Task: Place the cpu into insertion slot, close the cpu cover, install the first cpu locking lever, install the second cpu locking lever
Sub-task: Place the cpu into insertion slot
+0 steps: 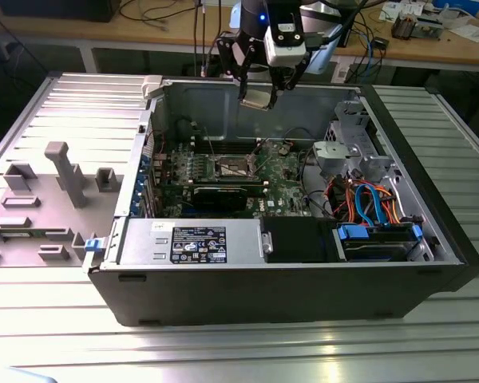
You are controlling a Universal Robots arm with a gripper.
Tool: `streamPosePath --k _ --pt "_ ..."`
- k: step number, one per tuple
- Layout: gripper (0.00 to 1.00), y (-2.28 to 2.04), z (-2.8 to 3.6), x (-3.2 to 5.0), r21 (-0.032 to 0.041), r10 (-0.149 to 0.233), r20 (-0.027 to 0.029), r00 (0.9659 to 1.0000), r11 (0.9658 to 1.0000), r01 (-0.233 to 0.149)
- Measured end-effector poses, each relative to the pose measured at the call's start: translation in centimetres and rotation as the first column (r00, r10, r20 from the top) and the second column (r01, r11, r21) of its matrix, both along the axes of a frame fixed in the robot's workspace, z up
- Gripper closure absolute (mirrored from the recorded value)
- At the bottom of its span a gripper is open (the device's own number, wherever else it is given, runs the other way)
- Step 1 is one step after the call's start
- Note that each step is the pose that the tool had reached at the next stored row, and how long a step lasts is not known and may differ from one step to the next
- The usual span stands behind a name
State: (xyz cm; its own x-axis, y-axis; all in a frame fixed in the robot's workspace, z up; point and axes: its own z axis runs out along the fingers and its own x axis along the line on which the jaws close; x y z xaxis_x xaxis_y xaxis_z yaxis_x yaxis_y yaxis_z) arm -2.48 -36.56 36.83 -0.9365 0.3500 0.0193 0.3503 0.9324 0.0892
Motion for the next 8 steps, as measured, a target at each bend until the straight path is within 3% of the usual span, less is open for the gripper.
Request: streamPosePath --k 4,8 --pt "0.45 0.0 -0.01 0.0 -0.0002 -0.049 0.0 0.9988 0.9988 0.049" --pt "0.45 0.0 -0.04 0.0 -0.0001 -0.102 0.0 0.9948 0.9948 0.102"
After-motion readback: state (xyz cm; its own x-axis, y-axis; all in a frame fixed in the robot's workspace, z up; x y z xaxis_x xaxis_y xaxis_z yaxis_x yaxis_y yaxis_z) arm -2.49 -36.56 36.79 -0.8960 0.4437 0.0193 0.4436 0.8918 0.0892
